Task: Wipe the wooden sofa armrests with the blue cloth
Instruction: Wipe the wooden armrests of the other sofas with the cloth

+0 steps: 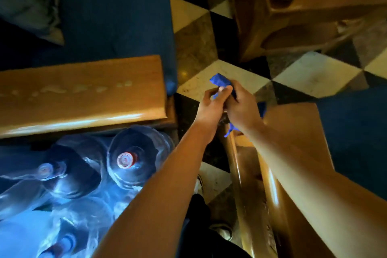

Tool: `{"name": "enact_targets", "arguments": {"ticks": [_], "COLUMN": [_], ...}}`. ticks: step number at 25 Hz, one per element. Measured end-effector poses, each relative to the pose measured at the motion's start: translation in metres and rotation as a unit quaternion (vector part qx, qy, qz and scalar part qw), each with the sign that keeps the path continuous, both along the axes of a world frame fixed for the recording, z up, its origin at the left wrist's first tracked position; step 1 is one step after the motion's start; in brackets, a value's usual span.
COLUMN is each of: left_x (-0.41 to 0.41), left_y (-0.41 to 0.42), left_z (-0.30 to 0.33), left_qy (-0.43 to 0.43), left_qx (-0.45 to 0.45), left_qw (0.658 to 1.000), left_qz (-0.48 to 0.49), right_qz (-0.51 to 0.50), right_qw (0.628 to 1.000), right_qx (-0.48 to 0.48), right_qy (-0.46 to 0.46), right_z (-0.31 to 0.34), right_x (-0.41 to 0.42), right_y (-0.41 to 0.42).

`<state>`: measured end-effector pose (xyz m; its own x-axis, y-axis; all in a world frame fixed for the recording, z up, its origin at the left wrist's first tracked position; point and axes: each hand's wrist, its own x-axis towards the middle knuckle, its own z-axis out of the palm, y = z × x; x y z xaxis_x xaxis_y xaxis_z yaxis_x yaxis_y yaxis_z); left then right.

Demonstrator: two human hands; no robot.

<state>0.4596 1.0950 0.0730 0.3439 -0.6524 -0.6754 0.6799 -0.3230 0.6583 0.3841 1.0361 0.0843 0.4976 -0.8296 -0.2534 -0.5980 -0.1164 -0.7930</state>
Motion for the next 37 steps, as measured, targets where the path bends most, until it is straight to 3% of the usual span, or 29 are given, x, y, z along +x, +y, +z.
{"name": "enact_targets", "arguments": {"ticks": [2, 5, 7, 9, 11, 13, 17, 22, 24, 26, 29, 31, 33, 35, 37], "left_x": [0.035, 0.073, 0.094, 0.109, 0.117, 0.121, 0.111, 0.089, 0.086, 0.09, 0.099, 0.099, 0.095, 0.09, 0.09], "left_y": [0.024, 0.057, 0.075, 0.089, 0.096, 0.101, 0.102, 0.074, 0.067, 0.056, 0.053, 0.053, 0.058, 0.06, 0.067], "left_z": [0.013, 0.021, 0.018, 0.015, 0.016, 0.014, 0.016, 0.027, 0.021, 0.016, 0.007, 0.006, 0.0, -0.004, -0.009], "left_qy": [-0.016, -0.058, -0.071, -0.026, 0.005, -0.033, -0.161, -0.192, -0.178, -0.128, -0.07, -0.063, -0.05, -0.038, -0.007], "left_qx": [-0.035, -0.027, 0.02, 0.014, -0.029, 0.002, 0.138, 0.355, 0.397, 0.424, 0.476, 0.484, 0.483, 0.471, 0.458], "left_qw": [0.997, 0.993, 0.989, 0.983, 0.977, 0.976, 0.954, 0.872, 0.852, 0.855, 0.849, 0.828, 0.809, 0.795, 0.76], "left_qz": [0.071, 0.101, 0.131, 0.181, 0.209, 0.213, 0.214, 0.278, 0.291, 0.269, 0.22, 0.276, 0.33, 0.38, 0.462], "right_qz": [-0.007, 0.017, 0.025, -0.004, 0.025, 0.051, 0.13, 0.301, 0.394, 0.467, 0.457, 0.444, 0.553, 0.612, 0.598], "right_qw": [0.99, 0.954, 0.955, 0.957, 0.923, 0.903, 0.952, 0.949, 0.918, 0.884, 0.868, 0.857, 0.783, 0.711, 0.709], "right_qx": [0.118, 0.265, 0.267, 0.278, 0.381, 0.424, 0.272, 0.086, 0.014, -0.012, -0.182, -0.256, -0.272, -0.301, -0.323], "right_qy": [-0.071, -0.139, -0.126, -0.075, -0.041, -0.048, -0.055, 0.031, 0.043, 0.026, 0.061, 0.056, 0.079, 0.175, 0.191], "right_z": [0.017, 0.027, 0.029, 0.027, 0.02, 0.019, 0.011, 0.003, 0.001, 0.0, -0.021, -0.028, -0.038, -0.046, -0.052], "right_x": [0.046, 0.086, 0.093, 0.1, 0.106, 0.111, 0.125, 0.163, 0.178, 0.202, 0.234, 0.233, 0.218, 0.204, 0.226], "right_y": [0.028, 0.053, 0.054, 0.044, 0.032, 0.017, -0.012, -0.029, -0.034, -0.042, -0.057, -0.057, -0.04, -0.022, -0.002]}}
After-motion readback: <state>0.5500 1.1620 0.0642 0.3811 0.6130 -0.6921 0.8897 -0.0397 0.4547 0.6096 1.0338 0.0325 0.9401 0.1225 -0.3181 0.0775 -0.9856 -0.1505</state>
